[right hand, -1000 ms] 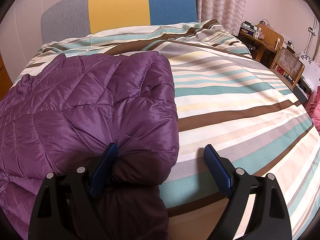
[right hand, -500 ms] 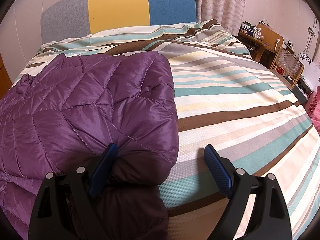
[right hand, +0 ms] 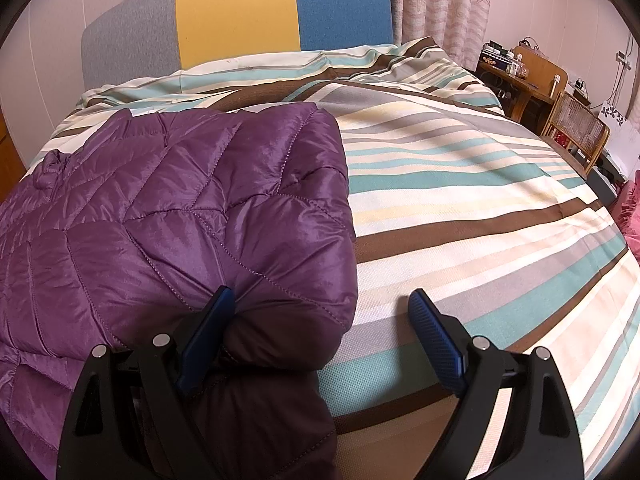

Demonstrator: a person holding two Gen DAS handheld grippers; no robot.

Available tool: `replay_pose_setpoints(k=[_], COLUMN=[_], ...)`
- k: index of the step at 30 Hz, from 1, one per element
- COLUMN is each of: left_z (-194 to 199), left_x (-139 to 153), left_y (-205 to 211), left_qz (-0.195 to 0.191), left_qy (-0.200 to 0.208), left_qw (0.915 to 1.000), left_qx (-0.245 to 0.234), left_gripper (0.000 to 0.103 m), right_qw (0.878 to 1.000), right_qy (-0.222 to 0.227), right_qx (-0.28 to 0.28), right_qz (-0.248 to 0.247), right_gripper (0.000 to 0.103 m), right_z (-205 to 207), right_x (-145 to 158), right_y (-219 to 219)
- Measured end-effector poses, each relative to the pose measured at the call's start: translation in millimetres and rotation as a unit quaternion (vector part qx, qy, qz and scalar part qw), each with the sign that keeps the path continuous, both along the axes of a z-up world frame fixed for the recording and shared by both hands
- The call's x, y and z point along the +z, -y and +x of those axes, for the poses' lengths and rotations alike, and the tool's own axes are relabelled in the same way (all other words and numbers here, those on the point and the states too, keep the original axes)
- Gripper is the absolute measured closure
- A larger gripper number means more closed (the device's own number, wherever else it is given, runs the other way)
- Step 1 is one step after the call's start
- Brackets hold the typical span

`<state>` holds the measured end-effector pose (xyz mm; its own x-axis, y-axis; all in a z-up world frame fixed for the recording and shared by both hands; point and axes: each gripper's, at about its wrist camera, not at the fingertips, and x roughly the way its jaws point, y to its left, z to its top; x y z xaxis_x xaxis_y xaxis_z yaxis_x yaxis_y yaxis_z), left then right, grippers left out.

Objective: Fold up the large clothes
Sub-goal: 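Lift the sleeve across the jacket body and open the left tool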

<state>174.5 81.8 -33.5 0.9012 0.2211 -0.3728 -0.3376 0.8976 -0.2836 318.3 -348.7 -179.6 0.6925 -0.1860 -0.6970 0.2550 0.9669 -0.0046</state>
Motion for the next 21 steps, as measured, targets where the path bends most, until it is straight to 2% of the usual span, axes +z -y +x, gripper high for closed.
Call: replay_pose_setpoints(k=[11,21], left_z=[49,75], left_x=[-17,-43], left_y=[92,157], left_qz=[0.040,0.061], left_qy=[-0.041,-0.087], left_qw=[0.9945,0.9811], left_qx=[-0.088,-0.162], left_gripper=[0.089,0.089], right_qw=[1.000,1.000], right_qy=[0.000,0.001], right_qx=[0.001,0.001], right_qz=[0.005,0.006], right_gripper=[0.015,0.015], right_z=[0,0], right_x=[0,0], right_y=[1,1])
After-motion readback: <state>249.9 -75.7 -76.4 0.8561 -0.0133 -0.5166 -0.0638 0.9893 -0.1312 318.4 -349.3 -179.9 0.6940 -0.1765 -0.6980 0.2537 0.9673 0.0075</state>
